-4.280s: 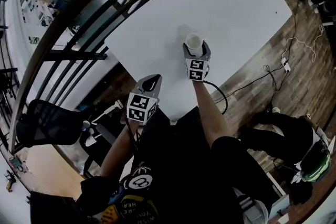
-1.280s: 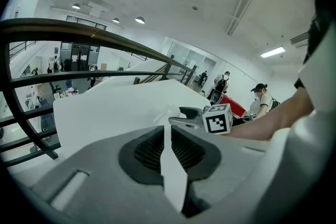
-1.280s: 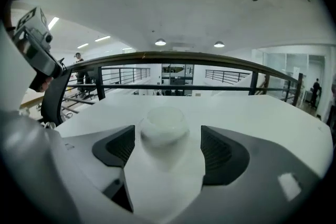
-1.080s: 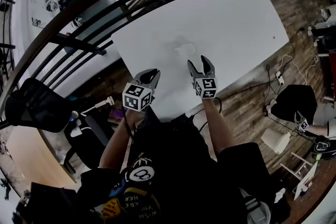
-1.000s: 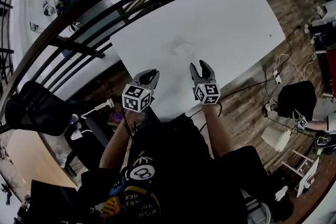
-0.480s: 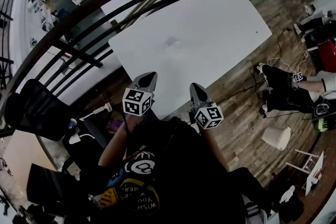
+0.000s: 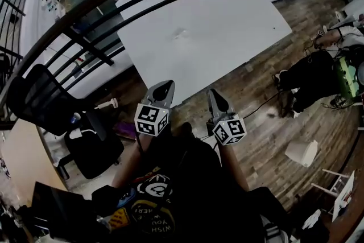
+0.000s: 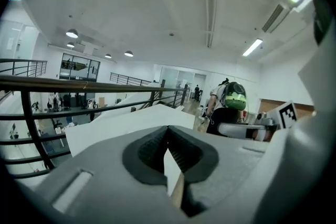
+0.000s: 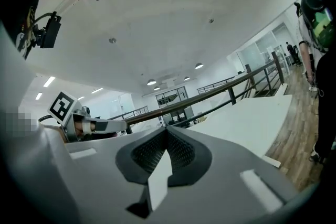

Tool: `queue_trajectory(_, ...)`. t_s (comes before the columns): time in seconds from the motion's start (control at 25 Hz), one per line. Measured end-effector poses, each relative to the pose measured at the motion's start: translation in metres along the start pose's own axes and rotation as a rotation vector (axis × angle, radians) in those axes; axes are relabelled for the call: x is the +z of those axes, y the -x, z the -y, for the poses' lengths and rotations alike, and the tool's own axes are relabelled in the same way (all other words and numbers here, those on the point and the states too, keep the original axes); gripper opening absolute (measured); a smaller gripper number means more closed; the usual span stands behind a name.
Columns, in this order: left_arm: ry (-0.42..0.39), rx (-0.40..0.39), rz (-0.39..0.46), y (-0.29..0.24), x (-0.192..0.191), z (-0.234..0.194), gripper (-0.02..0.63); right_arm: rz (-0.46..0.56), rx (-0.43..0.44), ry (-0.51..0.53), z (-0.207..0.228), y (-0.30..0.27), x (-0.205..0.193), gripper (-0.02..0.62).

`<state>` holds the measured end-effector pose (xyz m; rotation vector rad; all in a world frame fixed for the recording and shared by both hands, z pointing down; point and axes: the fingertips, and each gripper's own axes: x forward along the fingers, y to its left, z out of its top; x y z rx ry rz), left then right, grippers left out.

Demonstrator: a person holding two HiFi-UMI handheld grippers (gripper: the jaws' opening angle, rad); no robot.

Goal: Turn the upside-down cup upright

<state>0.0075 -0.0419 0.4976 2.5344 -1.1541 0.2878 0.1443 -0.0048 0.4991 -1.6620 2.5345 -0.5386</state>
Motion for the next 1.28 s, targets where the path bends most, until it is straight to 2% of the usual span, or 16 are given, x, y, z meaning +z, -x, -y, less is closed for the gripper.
queue_trajectory(0.08, -0.014, -0.012, 0.015, 0.01, 0.0, 0.012, 0.005, 0.017, -0.014, 0.014, 0.002, 0.014, 0.002, 0.0)
queue_trajectory(0.2, -0.012, 0.02, -0.012, 0.025, -0.011, 0.009, 0.005, 0.03, -0.051, 0.058, -0.001, 0.029, 0.006, 0.0)
queue_trajectory(0.44, -0.094, 0.019, -0.014, 0.039, -0.001, 0.01, 0.005, -0.029, -0.106, 0.071, -0.018, 0.032, 0.004, -0.002)
queue_trajectory(0.6, -0.17, 0.011, 0.021, 0.045, 0.011, 0.016, 0.005, -0.068, -0.109, 0.137, -0.037, 0.023, 0.006, -0.002)
queue_trajectory(0.88, -0.166, 0.016, 0.001, 0.053, 0.005, 0.017, 0.005, -0.118, -0.074, 0.148, -0.055, 0.007, 0.005, -0.002)
queue_trajectory(1.04, -0.201, 0.038, 0.002, 0.059, 0.007, 0.013, 0.005, -0.135, -0.078, 0.154, -0.056, 0.002, 0.007, -0.002)
queue_trajectory(1.28, -0.168, 0.045, -0.026, 0.068, -0.007, 0.003, 0.005, -0.158, -0.068, 0.13, -0.065, 0.0, -0.003, -0.002)
